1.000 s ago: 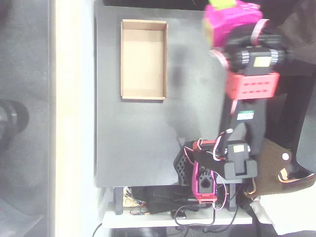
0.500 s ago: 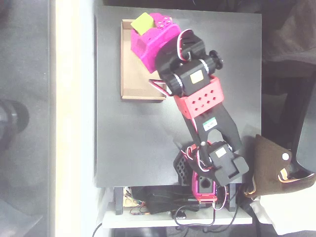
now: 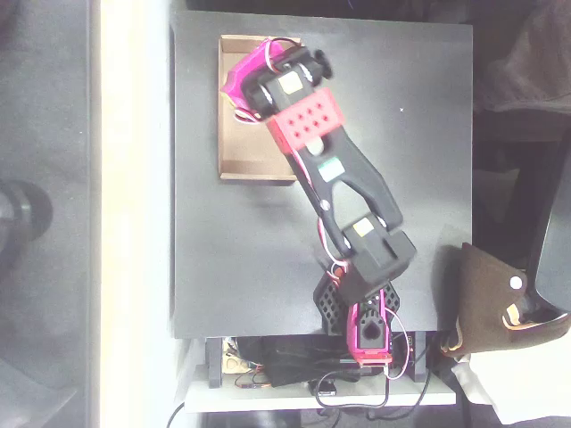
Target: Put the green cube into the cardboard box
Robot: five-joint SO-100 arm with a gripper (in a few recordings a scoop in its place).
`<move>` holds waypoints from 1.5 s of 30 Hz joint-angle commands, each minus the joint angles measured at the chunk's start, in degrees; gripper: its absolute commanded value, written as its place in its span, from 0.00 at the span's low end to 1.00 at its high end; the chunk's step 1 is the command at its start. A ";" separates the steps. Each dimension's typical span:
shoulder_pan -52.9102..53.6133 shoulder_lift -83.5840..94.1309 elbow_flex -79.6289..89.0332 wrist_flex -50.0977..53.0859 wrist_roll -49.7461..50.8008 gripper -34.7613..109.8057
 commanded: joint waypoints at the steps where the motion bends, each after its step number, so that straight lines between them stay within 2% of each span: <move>1: -1.05 -2.29 -1.23 0.70 0.79 0.26; 10: -1.05 -9.93 -1.32 0.70 0.79 0.26; 30: -0.97 -12.57 -1.41 0.70 0.00 0.27; 33: -0.97 -12.57 -1.41 0.70 0.00 0.31; 40: -0.97 -12.57 -1.32 0.79 0.00 0.47; 45: -0.97 -12.66 -1.32 0.79 0.44 0.52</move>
